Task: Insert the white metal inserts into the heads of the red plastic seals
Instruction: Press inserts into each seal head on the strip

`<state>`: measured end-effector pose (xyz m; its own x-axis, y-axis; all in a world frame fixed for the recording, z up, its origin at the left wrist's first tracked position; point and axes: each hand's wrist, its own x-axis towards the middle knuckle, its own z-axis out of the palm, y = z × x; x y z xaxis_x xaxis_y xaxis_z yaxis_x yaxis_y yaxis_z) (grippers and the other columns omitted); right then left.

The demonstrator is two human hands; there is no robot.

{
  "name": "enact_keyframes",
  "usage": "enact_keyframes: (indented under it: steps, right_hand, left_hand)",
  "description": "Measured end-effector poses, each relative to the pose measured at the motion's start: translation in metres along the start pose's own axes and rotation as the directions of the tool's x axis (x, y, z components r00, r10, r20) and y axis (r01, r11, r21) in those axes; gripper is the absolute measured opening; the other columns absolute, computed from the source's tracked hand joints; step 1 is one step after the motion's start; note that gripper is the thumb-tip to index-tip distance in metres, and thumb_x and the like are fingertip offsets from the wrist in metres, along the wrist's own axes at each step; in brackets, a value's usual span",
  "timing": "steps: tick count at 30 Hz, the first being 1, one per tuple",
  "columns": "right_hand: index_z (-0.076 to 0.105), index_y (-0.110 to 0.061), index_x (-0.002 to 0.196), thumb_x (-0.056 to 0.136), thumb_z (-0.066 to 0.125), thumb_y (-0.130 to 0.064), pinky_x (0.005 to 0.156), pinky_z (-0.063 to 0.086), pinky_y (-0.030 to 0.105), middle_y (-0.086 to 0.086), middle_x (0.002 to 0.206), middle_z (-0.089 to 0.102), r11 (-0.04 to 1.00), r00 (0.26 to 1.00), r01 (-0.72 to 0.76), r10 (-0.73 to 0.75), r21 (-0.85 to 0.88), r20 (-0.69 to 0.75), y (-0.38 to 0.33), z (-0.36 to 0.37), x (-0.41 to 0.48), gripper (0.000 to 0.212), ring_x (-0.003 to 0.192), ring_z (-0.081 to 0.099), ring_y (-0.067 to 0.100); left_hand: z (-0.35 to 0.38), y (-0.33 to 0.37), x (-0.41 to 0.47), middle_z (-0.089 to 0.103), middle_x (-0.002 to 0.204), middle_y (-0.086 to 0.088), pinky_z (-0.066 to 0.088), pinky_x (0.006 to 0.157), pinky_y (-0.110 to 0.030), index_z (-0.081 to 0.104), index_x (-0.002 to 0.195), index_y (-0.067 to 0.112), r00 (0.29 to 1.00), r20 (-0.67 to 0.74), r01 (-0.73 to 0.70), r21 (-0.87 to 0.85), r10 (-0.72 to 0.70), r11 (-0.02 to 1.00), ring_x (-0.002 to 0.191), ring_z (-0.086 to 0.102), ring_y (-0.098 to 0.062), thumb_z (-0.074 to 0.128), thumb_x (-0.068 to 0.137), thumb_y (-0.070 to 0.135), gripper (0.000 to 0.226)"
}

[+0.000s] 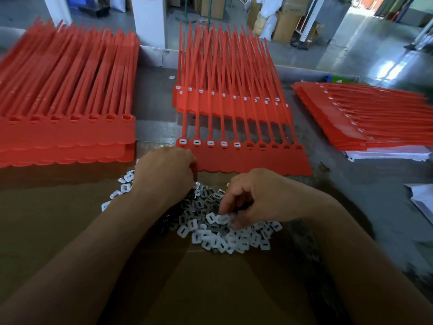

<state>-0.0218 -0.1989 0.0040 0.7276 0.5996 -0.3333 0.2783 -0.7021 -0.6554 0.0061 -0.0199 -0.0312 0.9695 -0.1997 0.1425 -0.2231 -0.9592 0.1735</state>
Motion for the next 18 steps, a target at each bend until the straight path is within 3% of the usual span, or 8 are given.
enact_keyframes:
  steps: [11, 18]
  right_hand:
    - [0.07, -0.023, 0.084, 0.079, 0.071, -0.019, 0.062, 0.041, 0.004, -0.017, 0.073, 0.059, 0.999, 0.999, 0.039, -0.04, -0.013, -0.036, 0.0007, 0.0026, 0.0017, 0.006, 0.067, 0.056, -0.01]
    - [0.07, -0.02, 0.081, 0.08, 0.071, -0.016, 0.059, 0.042, 0.005, -0.014, 0.072, 0.062, 0.995, 0.994, 0.069, -0.062, 0.078, -0.095, 0.0032, 0.0016, 0.0003, 0.005, 0.064, 0.057, -0.01]
  left_hand:
    - [-0.0008, 0.0011, -0.0002, 0.061, 0.12, 0.002, 0.044, 0.085, -0.032, 0.062, 0.114, 0.023, 1.0, 0.002, -0.003, 0.008, 0.003, 1.0, 0.106, 0.056, -0.019, 0.042, 0.089, 0.017, 0.033]
    - [-0.0006, 0.0008, -0.0003, 0.061, 0.121, 0.003, 0.044, 0.085, -0.032, 0.062, 0.115, 0.024, 1.0, -0.005, -0.004, 0.005, 0.004, 1.0, 0.107, 0.056, -0.019, 0.042, 0.089, 0.016, 0.034]
